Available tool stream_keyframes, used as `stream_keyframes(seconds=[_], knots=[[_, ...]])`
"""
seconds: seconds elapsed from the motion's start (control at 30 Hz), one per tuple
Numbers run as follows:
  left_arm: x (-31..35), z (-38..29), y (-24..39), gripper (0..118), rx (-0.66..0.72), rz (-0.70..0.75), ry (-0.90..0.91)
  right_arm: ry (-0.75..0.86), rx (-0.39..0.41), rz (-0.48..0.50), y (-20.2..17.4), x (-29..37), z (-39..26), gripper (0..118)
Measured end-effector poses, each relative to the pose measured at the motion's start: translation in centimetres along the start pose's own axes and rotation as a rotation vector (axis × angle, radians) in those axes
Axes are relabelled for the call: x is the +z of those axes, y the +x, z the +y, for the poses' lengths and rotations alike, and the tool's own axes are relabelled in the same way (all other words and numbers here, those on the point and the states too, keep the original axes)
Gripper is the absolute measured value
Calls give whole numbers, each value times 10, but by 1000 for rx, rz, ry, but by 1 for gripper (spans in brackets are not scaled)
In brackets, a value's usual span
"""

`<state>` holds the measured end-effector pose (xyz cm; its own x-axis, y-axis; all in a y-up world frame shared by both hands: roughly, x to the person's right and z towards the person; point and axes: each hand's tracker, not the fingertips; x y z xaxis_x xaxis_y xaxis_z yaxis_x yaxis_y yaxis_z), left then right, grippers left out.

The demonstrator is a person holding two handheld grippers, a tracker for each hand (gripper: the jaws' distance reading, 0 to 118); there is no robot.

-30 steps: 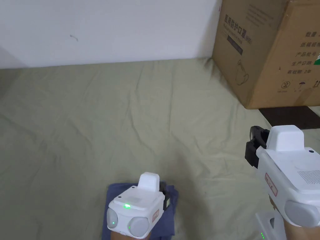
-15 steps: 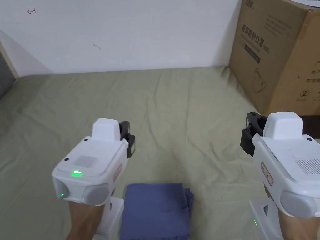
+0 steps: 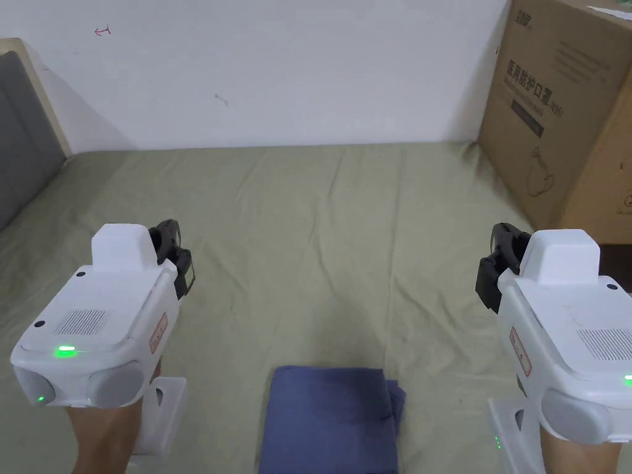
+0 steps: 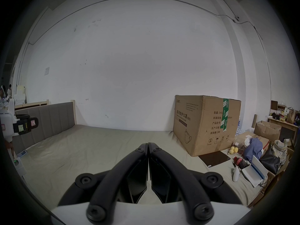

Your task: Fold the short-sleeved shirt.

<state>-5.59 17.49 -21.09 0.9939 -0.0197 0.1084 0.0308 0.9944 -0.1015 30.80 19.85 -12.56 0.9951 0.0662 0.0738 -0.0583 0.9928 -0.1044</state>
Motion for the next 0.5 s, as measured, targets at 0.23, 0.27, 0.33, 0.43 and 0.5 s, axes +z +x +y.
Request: stream_keyframes(seconds=[0.23,0.27,0.33,0.43,0.5], knots=[[1,-9,-12,0,9,31,-10,-24,-13,30,-14,-10,-18,0],[0,-9,-14,0,9,32,-10,-34,-16,40,-17,-13,-22,0],[0,-11,-17,0,15,35,-17,-73,-34,64,-25,-25,-39,0],[-2,-14,-24,0,21,36,-21,-125,-46,113,-39,-38,-69,0],[-4,-17,-29,0,27,40,-28,-168,-35,142,-51,-46,-90,0]])
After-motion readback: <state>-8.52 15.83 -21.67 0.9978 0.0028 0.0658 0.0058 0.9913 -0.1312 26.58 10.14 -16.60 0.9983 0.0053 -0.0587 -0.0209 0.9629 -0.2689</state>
